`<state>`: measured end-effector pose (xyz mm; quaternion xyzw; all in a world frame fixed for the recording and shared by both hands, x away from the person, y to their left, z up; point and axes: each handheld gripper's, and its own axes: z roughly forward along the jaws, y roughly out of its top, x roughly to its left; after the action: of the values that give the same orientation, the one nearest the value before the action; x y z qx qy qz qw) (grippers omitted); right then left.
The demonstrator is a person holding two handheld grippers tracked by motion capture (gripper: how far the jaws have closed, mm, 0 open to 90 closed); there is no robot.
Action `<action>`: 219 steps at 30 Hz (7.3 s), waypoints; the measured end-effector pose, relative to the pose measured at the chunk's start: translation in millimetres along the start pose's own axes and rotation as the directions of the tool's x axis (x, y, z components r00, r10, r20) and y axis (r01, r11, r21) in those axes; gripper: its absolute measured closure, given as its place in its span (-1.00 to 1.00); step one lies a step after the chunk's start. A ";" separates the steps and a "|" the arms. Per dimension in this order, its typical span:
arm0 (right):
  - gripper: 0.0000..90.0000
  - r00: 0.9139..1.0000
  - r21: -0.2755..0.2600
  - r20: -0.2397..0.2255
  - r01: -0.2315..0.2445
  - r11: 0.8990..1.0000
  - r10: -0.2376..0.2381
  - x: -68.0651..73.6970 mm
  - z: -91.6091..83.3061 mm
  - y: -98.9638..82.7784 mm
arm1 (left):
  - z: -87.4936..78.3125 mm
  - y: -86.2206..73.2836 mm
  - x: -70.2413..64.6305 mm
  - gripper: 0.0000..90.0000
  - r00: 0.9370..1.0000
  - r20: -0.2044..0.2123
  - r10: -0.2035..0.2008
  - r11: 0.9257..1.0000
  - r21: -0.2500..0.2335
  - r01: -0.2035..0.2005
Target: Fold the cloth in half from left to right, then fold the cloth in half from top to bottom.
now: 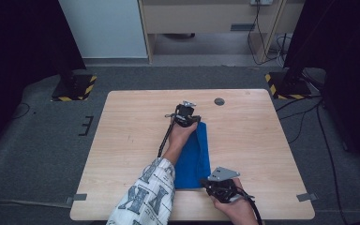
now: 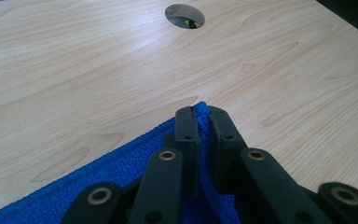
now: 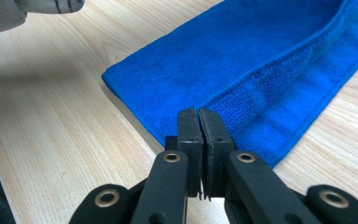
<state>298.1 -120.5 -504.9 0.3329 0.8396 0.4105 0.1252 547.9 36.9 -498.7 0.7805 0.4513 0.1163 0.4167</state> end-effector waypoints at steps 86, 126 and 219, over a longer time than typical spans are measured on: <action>-0.74 0.993 0.014 0.115 -0.040 0.999 0.038 -88.8 50.2 53.5 | -102.1 -37.6 39.6 -0.87 0.994 -0.026 0.106 0.994 -0.016 -0.106; 0.16 0.972 0.004 0.197 -0.134 0.991 0.130 -183.9 100.2 116.3 | -71.1 -34.4 71.6 -0.59 0.995 -0.102 0.005 1.000 -0.016 -0.006; 0.89 0.980 -0.097 0.160 -0.102 0.990 0.117 -142.3 71.6 148.4 | -101.7 -17.1 30.3 0.91 0.993 -0.093 0.074 0.989 -0.123 -0.085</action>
<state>506.7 -105.8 -444.4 0.4056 0.7878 0.4246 0.1861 498.0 120.9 -453.9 0.7639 0.4296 0.1955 0.4400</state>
